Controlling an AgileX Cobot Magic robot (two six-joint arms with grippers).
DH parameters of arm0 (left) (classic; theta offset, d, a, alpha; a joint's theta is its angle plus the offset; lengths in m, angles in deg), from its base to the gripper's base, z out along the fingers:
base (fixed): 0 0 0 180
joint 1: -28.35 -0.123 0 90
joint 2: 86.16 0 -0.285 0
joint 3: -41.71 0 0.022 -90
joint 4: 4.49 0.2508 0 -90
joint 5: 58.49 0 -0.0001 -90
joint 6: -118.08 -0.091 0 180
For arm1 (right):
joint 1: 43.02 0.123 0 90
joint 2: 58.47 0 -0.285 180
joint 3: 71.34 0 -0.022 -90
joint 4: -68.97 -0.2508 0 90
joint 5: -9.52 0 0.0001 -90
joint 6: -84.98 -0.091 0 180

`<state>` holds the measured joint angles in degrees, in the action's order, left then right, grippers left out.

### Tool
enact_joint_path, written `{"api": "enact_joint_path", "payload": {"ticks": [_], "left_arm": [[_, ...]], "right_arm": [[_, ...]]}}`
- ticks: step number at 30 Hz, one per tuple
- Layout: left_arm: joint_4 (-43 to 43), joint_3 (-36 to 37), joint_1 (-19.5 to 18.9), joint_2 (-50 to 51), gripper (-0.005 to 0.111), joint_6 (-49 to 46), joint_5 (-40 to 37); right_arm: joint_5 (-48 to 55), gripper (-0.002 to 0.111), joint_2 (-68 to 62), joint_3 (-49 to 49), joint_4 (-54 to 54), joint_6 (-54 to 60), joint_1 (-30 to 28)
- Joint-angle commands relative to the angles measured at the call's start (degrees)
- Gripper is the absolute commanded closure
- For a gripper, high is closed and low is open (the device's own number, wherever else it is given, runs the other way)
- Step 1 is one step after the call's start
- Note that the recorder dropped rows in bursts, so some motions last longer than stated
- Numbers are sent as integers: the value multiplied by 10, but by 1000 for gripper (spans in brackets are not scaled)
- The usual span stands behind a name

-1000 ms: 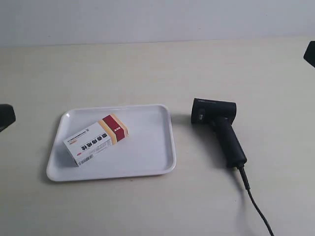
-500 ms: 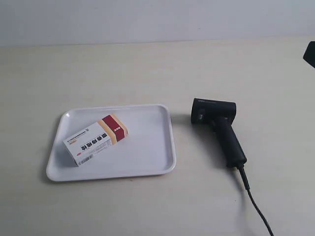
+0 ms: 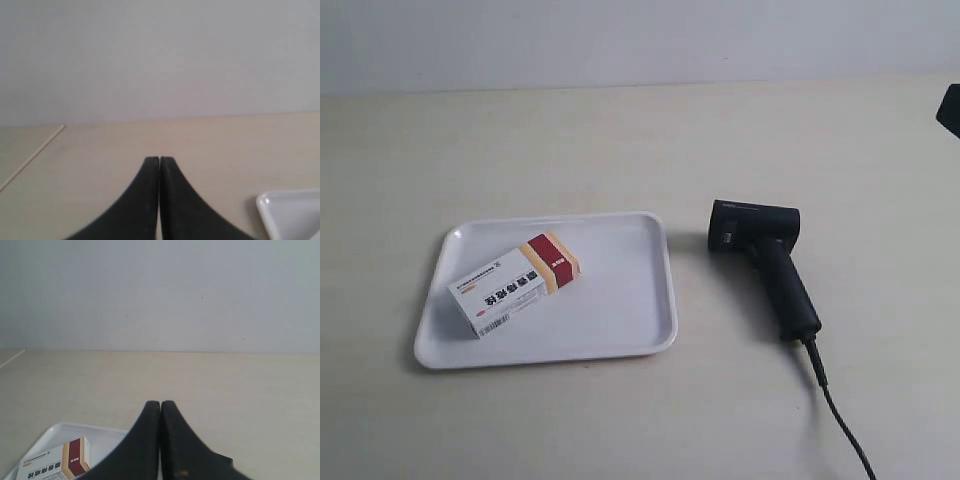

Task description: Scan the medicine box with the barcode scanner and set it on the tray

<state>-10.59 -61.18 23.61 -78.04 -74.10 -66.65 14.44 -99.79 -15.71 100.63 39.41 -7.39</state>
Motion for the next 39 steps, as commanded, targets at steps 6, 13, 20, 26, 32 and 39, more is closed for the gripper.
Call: {"api": "enact_joint_path", "payload": {"ticks": [6, 13, 20, 26, 32, 39], "left_arm": [[76, 1, 0, -3, 104, 126, -66], [76, 1, 1, -3, 104, 122, -67], [76, 1, 1, -3, 104, 122, -66], [76, 1, 1, -3, 104, 122, -66], [76, 1, 1, -3, 104, 122, -66], [76, 1, 1, -3, 104, 122, -66]], "right_arm": [[-6, 108, 1, 0, 3, 6, 0], [-6, 108, 1, 0, 3, 6, 0], [-6, 108, 1, 0, 3, 6, 0], [-21, 108, 1, 0, -4, -1, 0], [-49, 108, 52, 92, -222, 205, 0], [-95, 108, 162, 216, -501, 469, 0]]}}
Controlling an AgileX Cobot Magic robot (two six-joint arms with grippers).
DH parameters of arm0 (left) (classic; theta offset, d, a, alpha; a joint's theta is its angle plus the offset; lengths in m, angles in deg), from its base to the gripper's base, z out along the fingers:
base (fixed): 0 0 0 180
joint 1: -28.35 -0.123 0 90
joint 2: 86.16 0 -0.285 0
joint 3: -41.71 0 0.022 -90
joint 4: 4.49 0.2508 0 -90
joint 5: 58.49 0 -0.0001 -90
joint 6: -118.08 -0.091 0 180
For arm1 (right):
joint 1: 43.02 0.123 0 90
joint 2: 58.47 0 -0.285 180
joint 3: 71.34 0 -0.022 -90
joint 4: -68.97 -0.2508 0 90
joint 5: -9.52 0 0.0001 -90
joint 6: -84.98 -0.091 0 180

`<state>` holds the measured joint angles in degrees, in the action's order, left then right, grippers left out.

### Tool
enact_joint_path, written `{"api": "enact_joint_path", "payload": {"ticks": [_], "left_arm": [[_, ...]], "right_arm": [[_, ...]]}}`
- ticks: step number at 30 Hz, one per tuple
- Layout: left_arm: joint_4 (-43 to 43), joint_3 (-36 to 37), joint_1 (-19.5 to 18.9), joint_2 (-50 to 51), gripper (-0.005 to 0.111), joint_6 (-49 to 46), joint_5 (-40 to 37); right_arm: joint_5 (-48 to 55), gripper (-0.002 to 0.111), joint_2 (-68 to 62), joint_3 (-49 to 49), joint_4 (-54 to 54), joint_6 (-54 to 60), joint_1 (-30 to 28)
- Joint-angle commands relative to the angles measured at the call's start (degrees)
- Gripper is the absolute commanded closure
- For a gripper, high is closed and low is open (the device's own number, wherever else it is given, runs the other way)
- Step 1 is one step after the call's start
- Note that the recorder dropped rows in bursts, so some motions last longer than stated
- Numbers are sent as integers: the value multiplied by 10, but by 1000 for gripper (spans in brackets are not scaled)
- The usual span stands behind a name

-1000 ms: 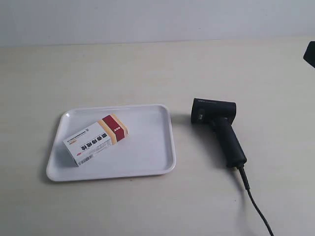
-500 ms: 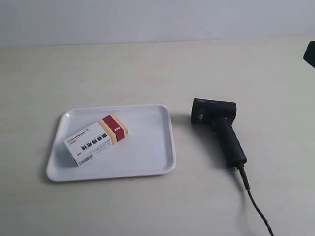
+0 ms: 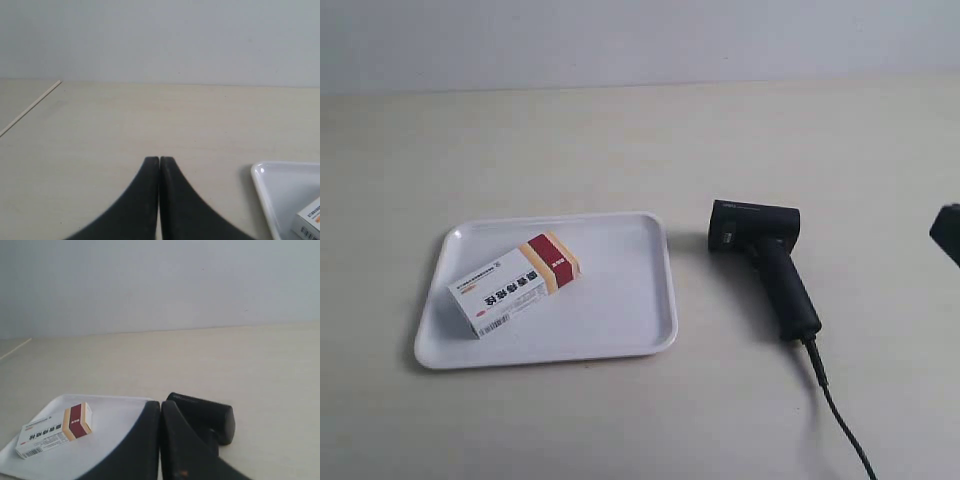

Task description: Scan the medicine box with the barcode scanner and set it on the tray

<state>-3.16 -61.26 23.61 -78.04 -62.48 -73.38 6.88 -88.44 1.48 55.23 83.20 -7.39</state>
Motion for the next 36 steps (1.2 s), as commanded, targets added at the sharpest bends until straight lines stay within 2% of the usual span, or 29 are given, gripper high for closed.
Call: {"api": "enact_joint_path", "payload": {"ticks": [1, 5, 14, 16, 20, 23, 27, 36], "left_arm": [[2, 2, 1, -3, 104, 6, 1], [2, 2, 1, -3, 104, 6, 1], [2, 2, 1, -3, 104, 6, 1], [2, 2, 1, -3, 104, 6, 1], [2, 2, 1, -3, 104, 6, 1], [2, 2, 1, -3, 104, 6, 1], [2, 2, 1, -3, 104, 6, 1], [2, 2, 1, -3, 104, 6, 1]], "right_arm": [[-16, 108, 63, 44, -16, 12, 0], [44, 108, 95, 44, 7, -2, 0], [47, 108, 119, 44, 7, -3, -3], [48, 108, 138, 44, 7, -3, -42], [64, 108, 190, 44, 7, -1, -209], [86, 108, 222, 44, 9, 32, -289], [123, 108, 222, 44, 9, 68, -330], [134, 108, 222, 44, 5, 67, -329]]}}
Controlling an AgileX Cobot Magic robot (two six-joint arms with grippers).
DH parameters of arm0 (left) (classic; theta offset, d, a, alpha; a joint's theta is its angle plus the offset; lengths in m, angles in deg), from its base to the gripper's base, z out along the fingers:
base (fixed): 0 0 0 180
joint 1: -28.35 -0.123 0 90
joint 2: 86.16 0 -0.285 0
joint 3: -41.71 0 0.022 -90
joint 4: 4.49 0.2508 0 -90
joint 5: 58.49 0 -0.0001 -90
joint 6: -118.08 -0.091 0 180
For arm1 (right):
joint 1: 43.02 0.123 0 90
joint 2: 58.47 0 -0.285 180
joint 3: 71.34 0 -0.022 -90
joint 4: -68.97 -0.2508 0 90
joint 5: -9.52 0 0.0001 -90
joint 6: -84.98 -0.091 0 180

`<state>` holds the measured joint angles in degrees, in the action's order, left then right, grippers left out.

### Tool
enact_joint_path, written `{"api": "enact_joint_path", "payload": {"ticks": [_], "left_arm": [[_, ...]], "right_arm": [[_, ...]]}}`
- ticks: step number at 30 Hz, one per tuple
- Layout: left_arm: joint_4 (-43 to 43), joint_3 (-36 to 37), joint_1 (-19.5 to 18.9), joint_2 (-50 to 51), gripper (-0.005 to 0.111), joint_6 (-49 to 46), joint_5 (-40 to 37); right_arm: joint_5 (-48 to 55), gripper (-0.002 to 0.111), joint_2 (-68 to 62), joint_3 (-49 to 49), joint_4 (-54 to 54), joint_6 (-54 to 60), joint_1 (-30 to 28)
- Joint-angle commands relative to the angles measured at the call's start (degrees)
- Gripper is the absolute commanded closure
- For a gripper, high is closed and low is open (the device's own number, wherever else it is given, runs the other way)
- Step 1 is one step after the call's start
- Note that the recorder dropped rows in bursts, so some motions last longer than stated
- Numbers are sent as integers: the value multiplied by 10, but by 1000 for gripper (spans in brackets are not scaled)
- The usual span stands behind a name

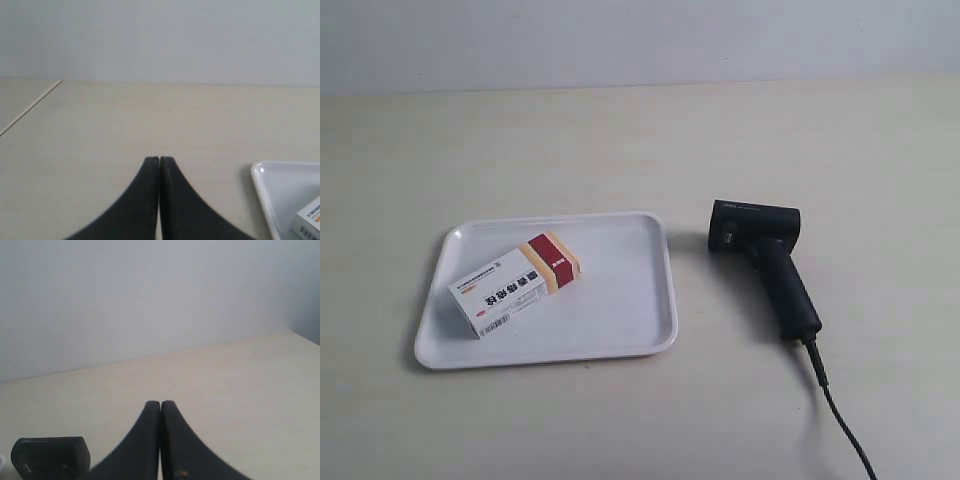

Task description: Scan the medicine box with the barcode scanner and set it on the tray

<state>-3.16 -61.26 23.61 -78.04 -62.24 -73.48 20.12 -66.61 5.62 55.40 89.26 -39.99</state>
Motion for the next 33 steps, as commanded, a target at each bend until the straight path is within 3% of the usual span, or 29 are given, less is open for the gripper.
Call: {"api": "enact_joint_path", "payload": {"ticks": [1, 7, 14, 20, 33], "left_arm": [[2, 2, 1, -3, 104, 3, 2], [2, 2, 1, -3, 104, 3, 2], [2, 2, 1, -3, 104, 3, 2], [2, 2, 1, -3, 104, 3, 2], [2, 2, 1, -3, 104, 3, 2]], "right_arm": [[7, 108, 4, 3, 3, 7, -3], [29, 108, 4, 3, 78, -75, -3], [30, 108, 4, 3, 78, -73, 0], [28, 108, 4, 3, 95, -73, 57], [32, 108, 4, 3, 91, -73, 57]]}}
